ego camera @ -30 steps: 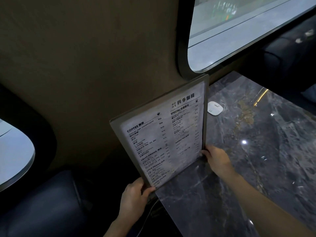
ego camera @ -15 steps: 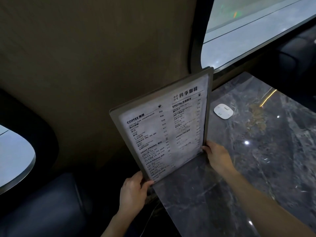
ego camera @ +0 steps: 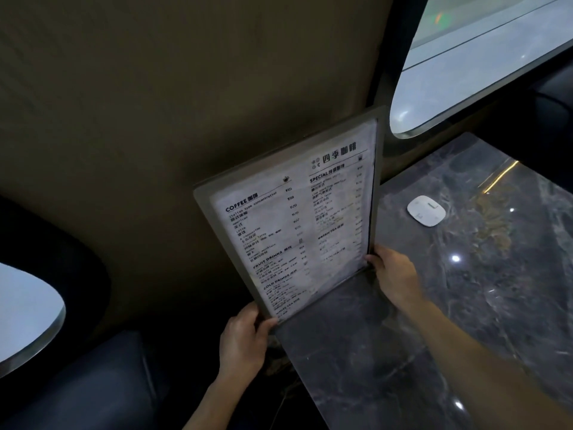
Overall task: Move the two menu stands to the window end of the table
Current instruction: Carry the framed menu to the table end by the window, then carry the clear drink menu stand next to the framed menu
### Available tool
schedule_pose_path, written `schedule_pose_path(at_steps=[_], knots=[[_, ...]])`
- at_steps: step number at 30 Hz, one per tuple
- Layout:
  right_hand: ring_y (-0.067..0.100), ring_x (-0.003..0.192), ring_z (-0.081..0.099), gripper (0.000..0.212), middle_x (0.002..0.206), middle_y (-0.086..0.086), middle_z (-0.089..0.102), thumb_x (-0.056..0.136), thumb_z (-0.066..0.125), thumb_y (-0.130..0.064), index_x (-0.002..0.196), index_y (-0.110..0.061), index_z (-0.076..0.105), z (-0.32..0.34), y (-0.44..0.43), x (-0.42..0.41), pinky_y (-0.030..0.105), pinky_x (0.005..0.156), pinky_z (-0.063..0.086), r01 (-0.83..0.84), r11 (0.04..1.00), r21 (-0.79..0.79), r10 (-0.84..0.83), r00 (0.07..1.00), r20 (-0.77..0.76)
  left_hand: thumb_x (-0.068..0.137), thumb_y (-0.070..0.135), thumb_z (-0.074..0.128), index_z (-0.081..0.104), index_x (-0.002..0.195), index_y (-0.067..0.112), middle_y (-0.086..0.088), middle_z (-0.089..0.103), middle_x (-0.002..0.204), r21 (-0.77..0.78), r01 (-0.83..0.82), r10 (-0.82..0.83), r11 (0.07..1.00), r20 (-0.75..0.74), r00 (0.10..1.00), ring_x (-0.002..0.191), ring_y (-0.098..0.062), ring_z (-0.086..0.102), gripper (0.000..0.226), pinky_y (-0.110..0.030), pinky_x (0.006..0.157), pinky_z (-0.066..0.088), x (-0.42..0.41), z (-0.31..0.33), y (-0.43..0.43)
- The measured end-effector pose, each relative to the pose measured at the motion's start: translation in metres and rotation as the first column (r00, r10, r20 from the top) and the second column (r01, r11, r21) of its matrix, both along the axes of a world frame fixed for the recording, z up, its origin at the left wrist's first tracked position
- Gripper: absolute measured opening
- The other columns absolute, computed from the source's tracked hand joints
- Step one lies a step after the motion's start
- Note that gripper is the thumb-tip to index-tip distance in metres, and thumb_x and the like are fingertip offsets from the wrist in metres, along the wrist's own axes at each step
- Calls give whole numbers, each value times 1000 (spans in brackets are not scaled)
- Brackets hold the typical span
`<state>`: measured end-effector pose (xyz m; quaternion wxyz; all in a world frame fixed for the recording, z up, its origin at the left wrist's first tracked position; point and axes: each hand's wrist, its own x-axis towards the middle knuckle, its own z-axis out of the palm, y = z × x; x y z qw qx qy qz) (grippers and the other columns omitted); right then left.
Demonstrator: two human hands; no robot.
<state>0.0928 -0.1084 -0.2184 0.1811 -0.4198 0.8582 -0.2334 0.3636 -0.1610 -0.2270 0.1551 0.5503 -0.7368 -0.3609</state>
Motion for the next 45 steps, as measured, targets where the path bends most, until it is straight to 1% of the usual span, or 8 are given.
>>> schedule_pose_path(at_steps=[6,12,20,27,31,35,40,45], knots=[[40,83,59,23,89,26,66,91,48,-19,83,2,56,-3,-14,-2,39,64,38,-26,1000,-3,26,1000,7,83,25,63,58,90,26,16,56,81,37,-55,55,998,-9,998,69,5,49,9,-15,57,37,-3,2,-20],[41,83,59,22,88,25,66,91,48,-18,85,1,57,-4,-23,-2,41,65,41,-22,998,-52,22,1000,-4,82,27,63,59,92,24,19,53,78,72,-34,33,997,15,999,75,-5,52,12,-26,68,42,-2,1,-29],[38,75,59,22,81,23,65,91,49,-21,79,-3,55,-6,-26,-3,35,59,37,-17,998,-60,16,1000,-2,84,28,61,54,92,26,24,48,73,51,-19,18,999,23,1000,65,9,45,11,-12,53,32,-3,1,-26],[33,90,59,27,97,17,65,91,48,-29,101,-6,57,-7,-11,2,36,71,43,25,1000,9,-25,999,37,83,39,60,54,82,27,8,63,77,68,-71,66,995,77,995,68,-9,58,13,-27,57,45,-3,3,-22],[35,96,57,26,105,18,64,91,48,-24,108,-7,56,-7,10,-2,40,79,46,54,998,30,-55,998,9,83,46,55,49,64,21,6,53,50,-139,-5,40,990,250,968,42,-11,50,32,-23,41,34,1,10,-18],[33,90,58,23,102,16,64,92,46,-25,104,-8,56,-4,42,-11,39,72,47,89,995,36,-91,995,39,83,36,59,48,59,21,9,48,43,-317,123,-61,940,198,978,34,-9,44,31,-17,36,29,-8,17,-4],[31,93,60,43,103,11,64,88,51,-39,122,-12,47,3,94,-15,36,75,47,134,986,94,-131,991,-32,78,35,66,61,85,22,5,67,71,-367,282,-276,886,71,959,59,-11,62,16,-25,50,48,-48,27,27],[31,112,54,53,124,14,58,83,57,-43,125,-13,45,14,161,-12,41,92,45,204,976,74,-199,978,-64,81,47,58,55,117,19,-3,66,113,-236,484,-465,843,137,875,103,-21,60,46,-37,85,50,-94,23,50]])
